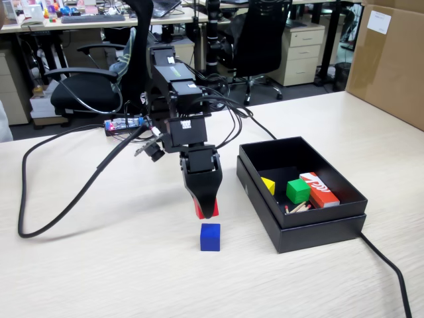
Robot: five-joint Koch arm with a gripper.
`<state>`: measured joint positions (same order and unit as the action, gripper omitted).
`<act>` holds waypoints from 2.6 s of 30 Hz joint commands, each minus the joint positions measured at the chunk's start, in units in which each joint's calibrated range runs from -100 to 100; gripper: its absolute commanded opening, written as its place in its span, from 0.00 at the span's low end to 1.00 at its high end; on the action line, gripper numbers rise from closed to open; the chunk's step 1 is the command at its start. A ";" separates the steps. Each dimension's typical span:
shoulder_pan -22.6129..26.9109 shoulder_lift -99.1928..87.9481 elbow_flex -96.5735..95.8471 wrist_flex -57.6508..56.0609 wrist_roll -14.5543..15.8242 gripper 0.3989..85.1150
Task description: Put the red cube on top of the blue cube
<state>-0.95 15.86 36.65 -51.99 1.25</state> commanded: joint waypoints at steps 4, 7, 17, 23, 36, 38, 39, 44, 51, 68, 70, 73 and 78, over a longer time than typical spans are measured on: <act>0.05 0.26 7.77 0.29 0.20 0.01; 0.05 1.18 8.14 0.37 0.20 0.01; 0.24 3.94 9.32 0.37 0.24 0.01; 0.34 5.54 10.13 0.37 0.24 0.03; 0.83 6.35 9.68 0.37 0.00 0.54; 0.63 5.43 9.04 0.37 0.00 0.54; 0.63 5.20 8.95 0.37 -0.05 0.55; 0.54 0.26 5.15 0.29 -0.15 0.57; 0.98 -14.77 -4.37 0.29 -0.20 0.57; 2.00 -73.17 -56.69 8.93 -0.15 0.57; 1.86 -78.22 -62.22 11.00 -0.15 0.56; 1.81 -85.57 -70.29 12.90 0.05 0.56; 1.95 -97.04 -84.34 17.74 0.24 0.56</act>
<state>1.00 -74.24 -46.23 -38.83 1.34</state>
